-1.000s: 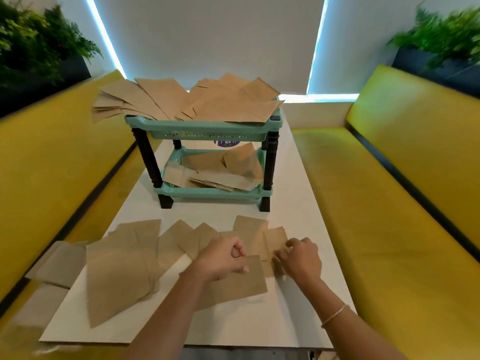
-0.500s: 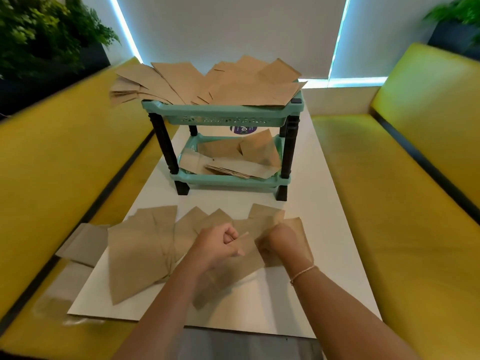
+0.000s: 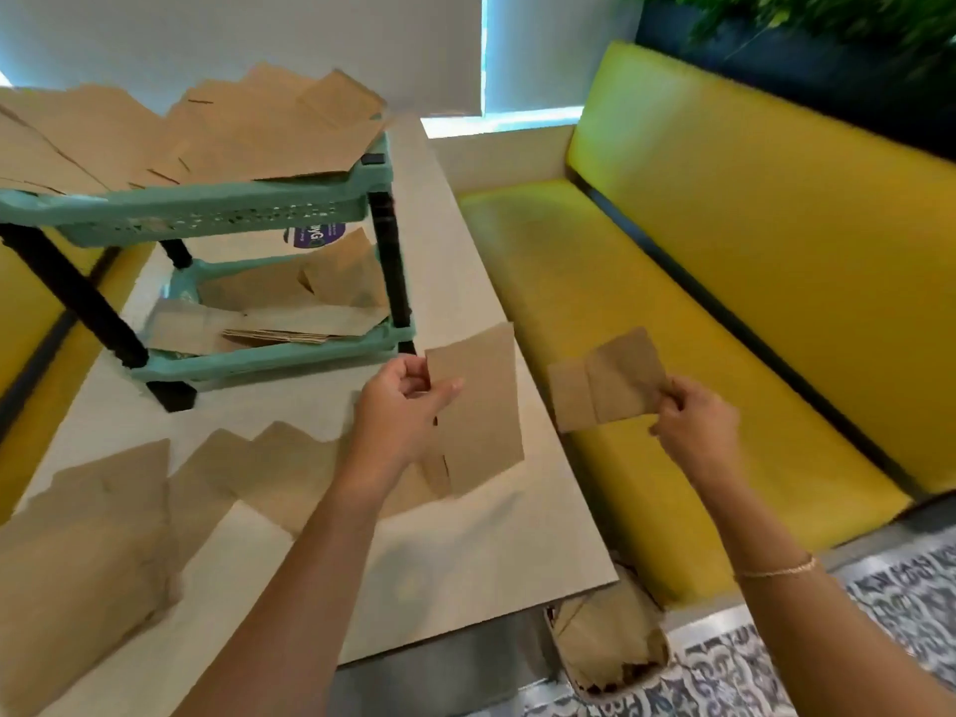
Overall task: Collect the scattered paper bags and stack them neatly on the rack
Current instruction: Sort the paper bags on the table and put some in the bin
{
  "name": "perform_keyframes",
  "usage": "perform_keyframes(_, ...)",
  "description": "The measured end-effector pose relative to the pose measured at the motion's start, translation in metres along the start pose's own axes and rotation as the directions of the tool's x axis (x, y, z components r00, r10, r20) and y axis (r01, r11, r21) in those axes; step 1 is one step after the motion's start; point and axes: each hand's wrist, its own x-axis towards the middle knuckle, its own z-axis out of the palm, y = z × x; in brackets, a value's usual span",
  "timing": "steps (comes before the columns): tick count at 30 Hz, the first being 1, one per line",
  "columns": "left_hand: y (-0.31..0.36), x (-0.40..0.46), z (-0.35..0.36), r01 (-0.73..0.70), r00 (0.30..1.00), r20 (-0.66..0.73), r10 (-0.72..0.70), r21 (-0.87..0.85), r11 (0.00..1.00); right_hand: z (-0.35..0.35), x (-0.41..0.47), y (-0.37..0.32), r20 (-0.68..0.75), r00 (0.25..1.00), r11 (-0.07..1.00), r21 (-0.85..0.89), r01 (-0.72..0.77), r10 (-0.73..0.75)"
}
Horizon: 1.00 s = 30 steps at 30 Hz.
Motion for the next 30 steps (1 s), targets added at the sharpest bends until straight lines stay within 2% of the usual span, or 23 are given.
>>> perform_keyframes(2, 0.005, -0.001, 0.036, 0.005, 0.999, 0.047, -0.002, -0.06, 0.998, -0.012, 0.0, 0.048, -0.026, 0.997, 0.995, -0.056, -0.079, 0.078)
perform_keyframes(6, 0.006, -0.007, 0.098, -0.003, 0.986, 0.169, 0.01, -0.046, 0.999, -0.005, -0.017, 0.128, 0.116, 0.965, 0.965, -0.147, -0.217, 0.235)
perform_keyframes(9, -0.005, -0.011, 0.131, 0.008, 0.975, 0.221, -0.01, 0.012, 1.0, 0.021, -0.026, 0.176, 0.275, 0.912, 0.929, -0.296, -0.222, 0.306)
perform_keyframes(13, -0.019, -0.018, 0.157, -0.04, 0.967, 0.254, 0.01, 0.112, 0.993, 0.052, -0.032, 0.206, 0.449, 0.83, 0.918, -0.356, -0.172, 0.33)
perform_keyframes(16, -0.026, -0.02, 0.17, -0.066, 0.968, 0.252, 0.019, 0.178, 0.982, 0.062, -0.032, 0.214, 0.56, 0.774, 0.901, -0.432, -0.032, 0.296)
perform_keyframes(19, -0.029, -0.018, 0.181, -0.062, 0.971, 0.238, 0.001, 0.249, 0.966, 0.059, -0.024, 0.21, 0.593, 0.768, 0.92, -0.392, 0.014, 0.241)
perform_keyframes(22, -0.03, -0.018, 0.194, -0.078, 0.974, 0.226, 0.0, 0.337, 0.938, 0.039, -0.001, 0.19, 0.552, 0.813, 0.961, -0.277, -0.028, 0.183)
perform_keyframes(25, -0.034, -0.02, 0.21, -0.087, 0.969, 0.248, -0.021, 0.415, 0.906, 0.009, 0.02, 0.162, 0.465, 0.884, 0.997, -0.07, -0.019, 0.05)
perform_keyframes(27, -0.041, -0.021, 0.221, -0.093, 0.957, 0.285, -0.049, 0.462, 0.882, -0.009, 0.028, 0.146, 0.434, 0.895, 0.995, 0.041, 0.091, -0.1)
perform_keyframes(30, -0.051, -0.025, 0.235, -0.08, 0.937, 0.332, -0.108, 0.505, 0.86, -0.02, 0.036, 0.136, 0.486, 0.833, 0.948, -0.025, 0.316, -0.265)
